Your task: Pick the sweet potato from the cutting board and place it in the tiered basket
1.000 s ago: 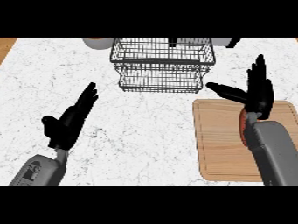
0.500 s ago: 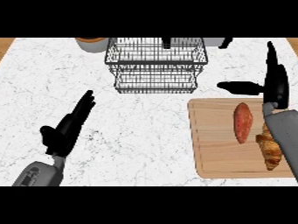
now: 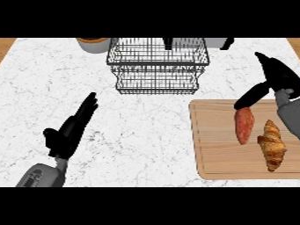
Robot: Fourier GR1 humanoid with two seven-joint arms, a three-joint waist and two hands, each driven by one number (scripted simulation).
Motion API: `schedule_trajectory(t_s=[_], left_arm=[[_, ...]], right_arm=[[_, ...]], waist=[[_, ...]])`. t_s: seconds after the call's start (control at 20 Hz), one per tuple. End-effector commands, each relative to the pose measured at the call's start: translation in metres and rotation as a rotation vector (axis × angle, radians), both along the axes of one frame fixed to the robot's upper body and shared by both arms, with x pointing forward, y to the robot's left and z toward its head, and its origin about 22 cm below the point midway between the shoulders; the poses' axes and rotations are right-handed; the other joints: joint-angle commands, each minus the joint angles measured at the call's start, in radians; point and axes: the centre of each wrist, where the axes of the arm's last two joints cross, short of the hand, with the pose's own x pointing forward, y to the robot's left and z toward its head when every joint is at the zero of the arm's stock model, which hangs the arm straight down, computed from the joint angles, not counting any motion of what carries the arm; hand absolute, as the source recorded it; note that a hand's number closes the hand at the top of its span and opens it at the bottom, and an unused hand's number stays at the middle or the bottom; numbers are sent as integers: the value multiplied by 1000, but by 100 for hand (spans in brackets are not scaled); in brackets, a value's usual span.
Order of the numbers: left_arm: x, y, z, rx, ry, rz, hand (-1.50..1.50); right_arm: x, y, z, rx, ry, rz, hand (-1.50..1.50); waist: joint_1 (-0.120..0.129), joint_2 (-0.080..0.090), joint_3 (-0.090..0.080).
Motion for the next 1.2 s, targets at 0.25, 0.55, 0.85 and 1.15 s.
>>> schedule_trajectory(t_s=[0.25, 0.55, 0.85, 1.15], left_arm=[[-4, 9, 0, -5, -4, 7, 0], [1, -1, 9, -16, -26, -6, 0], [-4, -3, 5, -21, -20, -9, 0], [-8, -4, 2, -7, -23, -12, 0]], right_arm=[[-18, 60, 76, -131, 262, 14, -150], [-25, 81, 54, -121, 162, -109, -150], [-20, 52, 9, -232, 337, -179, -150], [-28, 33, -4, -148, 337, -178, -150]], waist=[[-9, 4, 7], [6, 13, 8], [14, 15, 8], [4, 14, 10]])
